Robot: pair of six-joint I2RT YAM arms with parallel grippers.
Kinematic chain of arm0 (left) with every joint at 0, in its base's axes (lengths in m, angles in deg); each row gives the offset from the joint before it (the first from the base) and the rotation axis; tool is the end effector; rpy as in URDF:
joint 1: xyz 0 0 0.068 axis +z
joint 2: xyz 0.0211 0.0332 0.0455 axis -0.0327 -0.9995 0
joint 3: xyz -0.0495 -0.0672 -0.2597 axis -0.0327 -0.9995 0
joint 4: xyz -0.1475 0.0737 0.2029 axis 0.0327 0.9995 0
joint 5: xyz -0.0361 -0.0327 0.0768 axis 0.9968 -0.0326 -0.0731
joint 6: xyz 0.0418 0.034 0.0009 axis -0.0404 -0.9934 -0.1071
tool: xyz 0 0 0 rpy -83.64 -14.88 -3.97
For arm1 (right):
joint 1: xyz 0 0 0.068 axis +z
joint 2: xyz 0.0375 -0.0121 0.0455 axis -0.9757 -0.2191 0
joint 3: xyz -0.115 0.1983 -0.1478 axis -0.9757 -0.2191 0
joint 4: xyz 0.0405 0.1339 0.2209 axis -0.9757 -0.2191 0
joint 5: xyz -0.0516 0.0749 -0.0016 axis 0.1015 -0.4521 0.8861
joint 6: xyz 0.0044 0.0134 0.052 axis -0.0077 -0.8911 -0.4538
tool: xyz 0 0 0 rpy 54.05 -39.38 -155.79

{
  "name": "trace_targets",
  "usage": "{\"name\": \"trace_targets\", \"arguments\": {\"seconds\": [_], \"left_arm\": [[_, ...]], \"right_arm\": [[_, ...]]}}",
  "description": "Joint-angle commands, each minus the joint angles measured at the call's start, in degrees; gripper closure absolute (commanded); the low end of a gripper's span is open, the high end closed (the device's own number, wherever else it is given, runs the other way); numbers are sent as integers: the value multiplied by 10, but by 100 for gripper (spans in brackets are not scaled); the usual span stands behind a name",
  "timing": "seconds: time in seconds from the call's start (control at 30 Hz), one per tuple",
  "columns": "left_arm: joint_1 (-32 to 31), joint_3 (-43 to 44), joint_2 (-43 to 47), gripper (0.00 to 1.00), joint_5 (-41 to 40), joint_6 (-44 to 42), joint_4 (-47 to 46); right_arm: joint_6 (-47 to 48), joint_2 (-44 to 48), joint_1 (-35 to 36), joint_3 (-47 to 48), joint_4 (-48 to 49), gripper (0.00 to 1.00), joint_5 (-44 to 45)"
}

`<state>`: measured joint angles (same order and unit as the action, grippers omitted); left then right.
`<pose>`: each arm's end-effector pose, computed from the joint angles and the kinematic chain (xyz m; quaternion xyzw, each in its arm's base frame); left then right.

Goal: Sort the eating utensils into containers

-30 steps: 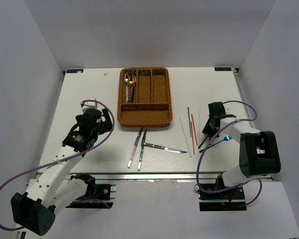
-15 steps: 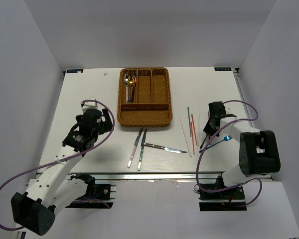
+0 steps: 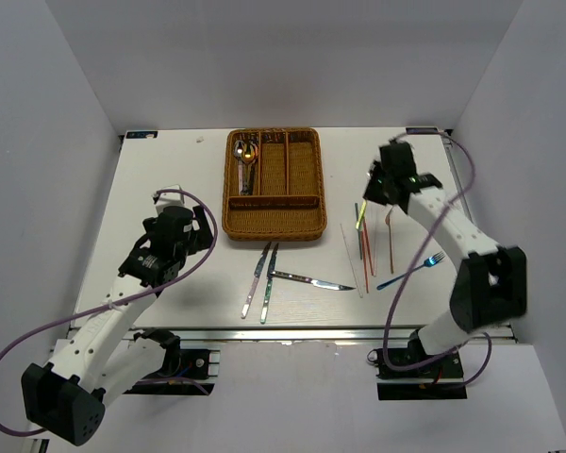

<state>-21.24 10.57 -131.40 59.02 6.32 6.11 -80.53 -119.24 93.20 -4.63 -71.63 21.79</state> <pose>0.1784 -0.0599 0.2755 -0.1074 0.8871 0.0120 0.4487 0.3180 0.0840 0.2800 0.1462 0.9028 0.0797 0.3966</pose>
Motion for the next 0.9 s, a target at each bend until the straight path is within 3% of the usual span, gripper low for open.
{"name": "trace_targets", "arguments": {"seconds": [0.0, 0.3, 0.6, 0.67, 0.73, 0.77, 0.8, 0.87], "left_arm": [[-4, 12, 16, 2, -19, 0, 3], [-4, 11, 15, 2, -25, 2, 3], [-4, 10, 19, 2, -23, 1, 3], [-4, 10, 17, 2, -20, 1, 2], [-4, 10, 15, 2, -16, 0, 1], [-4, 10, 14, 2, -14, -1, 0], [-4, 10, 13, 2, -12, -1, 0], [-4, 10, 13, 2, -12, -1, 1]], "right_arm": [[62, -108, 54, 153, -21, 100, -56], [90, -437, 92, 577, -91, 100, -97], [99, -503, 95, 592, -7, 98, -118], [98, -507, 95, 600, 2, 74, -116], [103, -517, 95, 621, -5, 63, -116], [104, -521, 95, 648, -12, 31, -115], [111, -520, 95, 659, -29, 12, -111], [116, -504, 95, 646, -39, 11, -104]]}}
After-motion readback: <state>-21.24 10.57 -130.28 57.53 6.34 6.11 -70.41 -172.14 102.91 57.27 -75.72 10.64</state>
